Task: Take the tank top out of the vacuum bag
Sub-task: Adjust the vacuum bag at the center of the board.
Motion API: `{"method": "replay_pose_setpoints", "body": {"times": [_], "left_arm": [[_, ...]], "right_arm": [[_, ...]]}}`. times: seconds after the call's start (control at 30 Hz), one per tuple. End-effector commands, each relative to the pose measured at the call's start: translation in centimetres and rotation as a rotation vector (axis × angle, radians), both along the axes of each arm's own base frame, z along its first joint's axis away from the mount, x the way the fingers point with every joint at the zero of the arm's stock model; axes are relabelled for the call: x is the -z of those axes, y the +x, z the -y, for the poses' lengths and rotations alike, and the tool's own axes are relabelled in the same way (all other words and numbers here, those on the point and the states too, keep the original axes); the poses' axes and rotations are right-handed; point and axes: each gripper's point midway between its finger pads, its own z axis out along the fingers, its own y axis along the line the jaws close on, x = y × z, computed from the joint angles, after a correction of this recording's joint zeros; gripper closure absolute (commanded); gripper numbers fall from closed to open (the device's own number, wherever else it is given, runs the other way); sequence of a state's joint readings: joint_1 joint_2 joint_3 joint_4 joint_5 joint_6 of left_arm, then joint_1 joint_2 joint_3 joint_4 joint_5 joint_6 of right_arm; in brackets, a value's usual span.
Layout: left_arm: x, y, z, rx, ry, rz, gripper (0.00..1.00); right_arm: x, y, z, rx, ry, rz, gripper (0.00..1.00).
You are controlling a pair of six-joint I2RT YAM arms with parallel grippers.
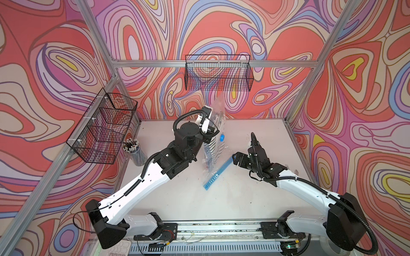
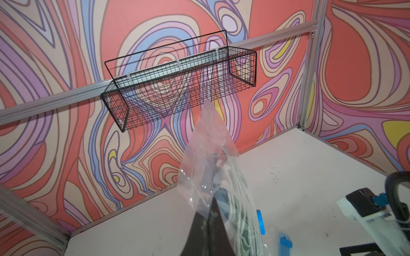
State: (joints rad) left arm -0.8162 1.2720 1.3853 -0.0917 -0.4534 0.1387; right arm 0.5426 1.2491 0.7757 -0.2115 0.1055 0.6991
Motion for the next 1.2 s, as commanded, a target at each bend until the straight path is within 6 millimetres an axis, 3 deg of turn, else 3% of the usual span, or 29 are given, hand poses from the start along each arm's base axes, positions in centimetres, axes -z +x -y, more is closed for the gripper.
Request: {"method": "replay_pose_setpoints", "body": {"times": [0.0, 0.13, 0.37, 0.47, 0.57, 0.73, 0.97, 1.17], "left_arm": [[-2.3, 0.3, -1.3, -0.072, -0.082, 0.077, 1.00], [-1.6, 1.6, -0.7, -0.094, -0.035, 0.078, 1.00], [-6.4, 3.7, 2.0, -0.062, 0.009, 0.132, 1.00], [-8.7, 2.8, 1.2, -0.064, -0.029, 0.160, 1.00], [-9.2, 1.2, -1.0, -0.093, -0.074, 0.175, 1.00], [-5.8, 0.2, -4.5, -0.209, -0.080, 0.163, 1.00], [-0.8, 2.0, -4.8, -0.282, 0.005, 0.065, 1.00], [5.5, 3.3, -9.5, -0.428, -0.014, -0.156, 1.00]], "right_arm": [[-0.9, 0.5, -0.4, -0.013, 0.011, 0.008, 0.02], [-1.0, 0.7, -0.7, -0.021, 0.019, 0.012, 0.02], [-1.0, 1.3, -1.5, -0.041, 0.030, 0.012, 0.02], [-1.4, 1.5, -1.7, -0.044, 0.042, 0.018, 0.02], [-2.0, 1.5, -1.8, -0.047, 0.047, 0.031, 0.02], [-1.8, 1.5, -1.9, -0.054, 0.040, 0.025, 0.02], [-1.0, 2.0, -2.7, -0.074, 0.049, 0.004, 0.02], [0.1, 2.0, -3.1, -0.090, 0.056, -0.023, 0.02]]}}
